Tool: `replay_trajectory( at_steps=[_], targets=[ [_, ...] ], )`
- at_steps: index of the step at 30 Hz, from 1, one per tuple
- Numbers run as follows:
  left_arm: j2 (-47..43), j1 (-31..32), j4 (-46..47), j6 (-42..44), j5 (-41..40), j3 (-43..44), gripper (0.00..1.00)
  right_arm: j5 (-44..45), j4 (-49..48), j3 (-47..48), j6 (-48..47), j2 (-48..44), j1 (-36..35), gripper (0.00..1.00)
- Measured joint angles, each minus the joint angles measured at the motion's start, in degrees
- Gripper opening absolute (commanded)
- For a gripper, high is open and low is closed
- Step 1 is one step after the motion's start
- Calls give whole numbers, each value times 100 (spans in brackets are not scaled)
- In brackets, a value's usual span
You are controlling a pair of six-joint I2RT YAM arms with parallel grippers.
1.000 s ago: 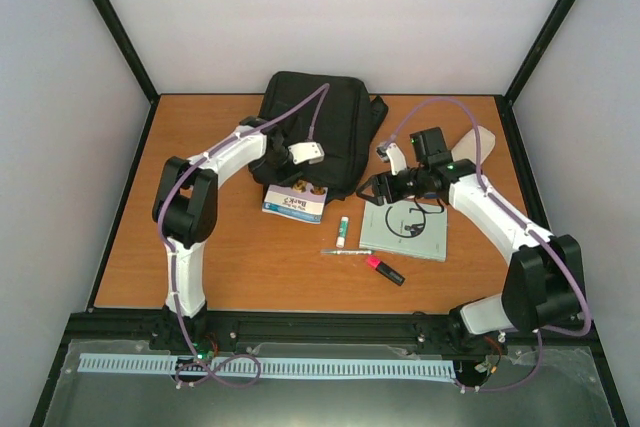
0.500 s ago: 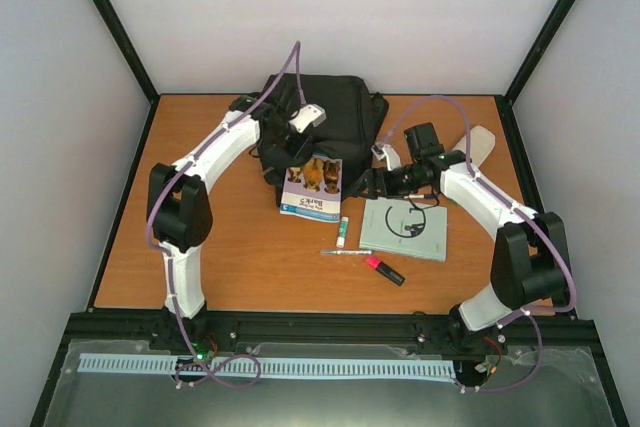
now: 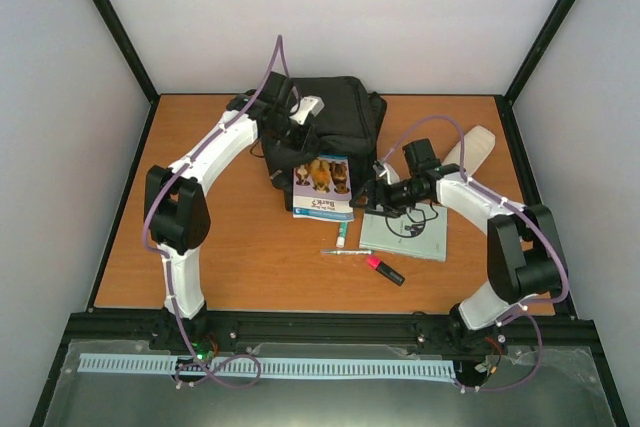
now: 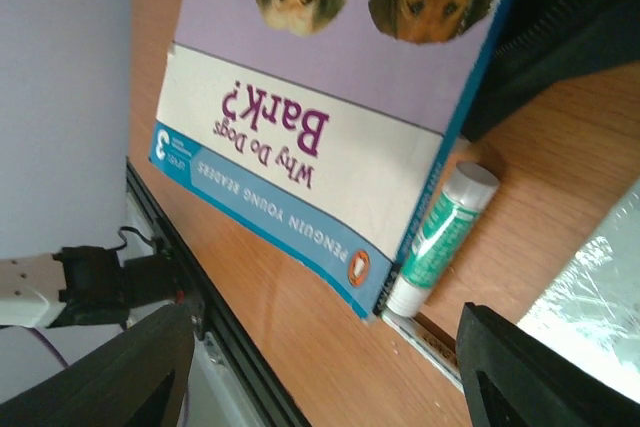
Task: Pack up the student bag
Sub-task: Adjust the book in the student bag.
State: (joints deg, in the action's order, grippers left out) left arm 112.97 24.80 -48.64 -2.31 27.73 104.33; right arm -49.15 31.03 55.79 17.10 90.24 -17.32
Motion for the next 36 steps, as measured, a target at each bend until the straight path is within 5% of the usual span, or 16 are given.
replay_trajectory(
  at_steps=[12,19,27,36],
  targets=[
    [0,0,81,-260,140,35,1,-232,-907,-310,953,551,0,62],
    [-2,0,127,-376,232,37,1,-343,-1211,-376,1266,730,-2,48],
    [-79,0,151,-391,313,35,1,-623,-1716,-452,1434,754,-2,5],
    [-522,-2,160,-345,409,-197,1,-616,-1668,-442,1397,595,48,3]
  ],
)
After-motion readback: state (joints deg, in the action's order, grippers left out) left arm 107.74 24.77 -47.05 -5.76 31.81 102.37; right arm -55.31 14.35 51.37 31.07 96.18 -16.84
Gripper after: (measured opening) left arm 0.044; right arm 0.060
